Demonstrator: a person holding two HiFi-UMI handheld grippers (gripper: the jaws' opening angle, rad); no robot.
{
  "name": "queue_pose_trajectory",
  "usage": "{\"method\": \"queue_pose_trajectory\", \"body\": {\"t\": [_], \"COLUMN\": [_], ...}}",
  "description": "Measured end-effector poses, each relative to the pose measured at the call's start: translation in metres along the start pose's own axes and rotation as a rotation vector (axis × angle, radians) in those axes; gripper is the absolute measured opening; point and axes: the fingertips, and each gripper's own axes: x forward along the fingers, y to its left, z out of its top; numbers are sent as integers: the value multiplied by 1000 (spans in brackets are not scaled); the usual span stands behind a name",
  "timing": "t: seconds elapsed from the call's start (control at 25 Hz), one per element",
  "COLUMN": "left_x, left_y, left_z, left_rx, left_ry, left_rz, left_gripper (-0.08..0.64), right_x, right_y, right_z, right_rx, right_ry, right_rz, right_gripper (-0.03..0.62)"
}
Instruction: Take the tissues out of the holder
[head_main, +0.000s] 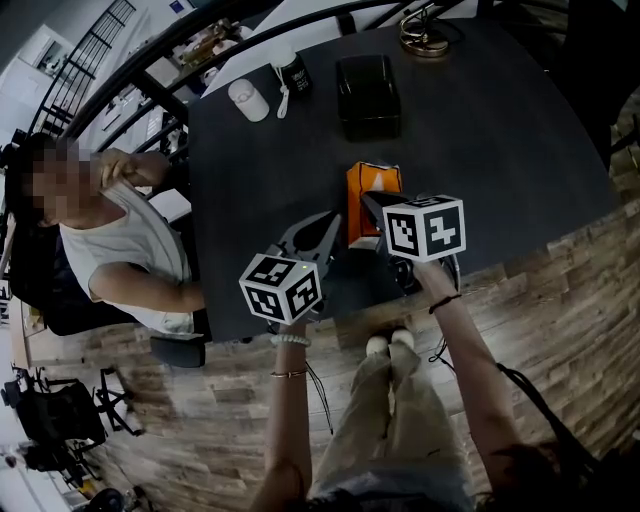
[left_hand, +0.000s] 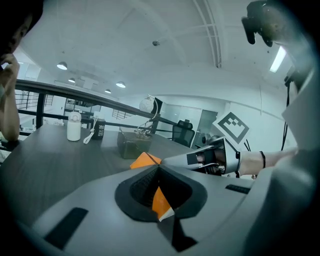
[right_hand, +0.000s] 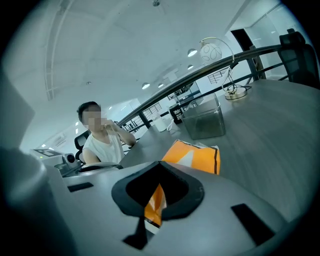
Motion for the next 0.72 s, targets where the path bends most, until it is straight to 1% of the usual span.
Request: {"method": "queue_pose_trajectory", "body": {"t": [0.2, 0.44, 0.52, 0.6, 0.72], "left_x": [-3, -6, -8, -11, -20], "left_y": [5, 12, 12, 12, 7], "left_z": [-4, -7, -5, -3, 5], "left_rx": [-12, -19, -18, -15, -8], "left_ry": [3, 3, -1, -9, -30], "left_rz": [9, 15, 16, 16, 15], "left_gripper": [8, 8, 8, 8, 8], "right_x": [10, 29, 30, 28, 19], "right_y": [2, 14, 16, 17, 26], "right_z": [-4, -12, -11, -8, -4], "right_rx": [-36, -30, -29, -47, -59], "right_ry": [42, 84, 77, 65, 31], "right_rz": [-39, -15, -22, -37, -22], "right_gripper": [14, 15, 15, 17, 30]}}
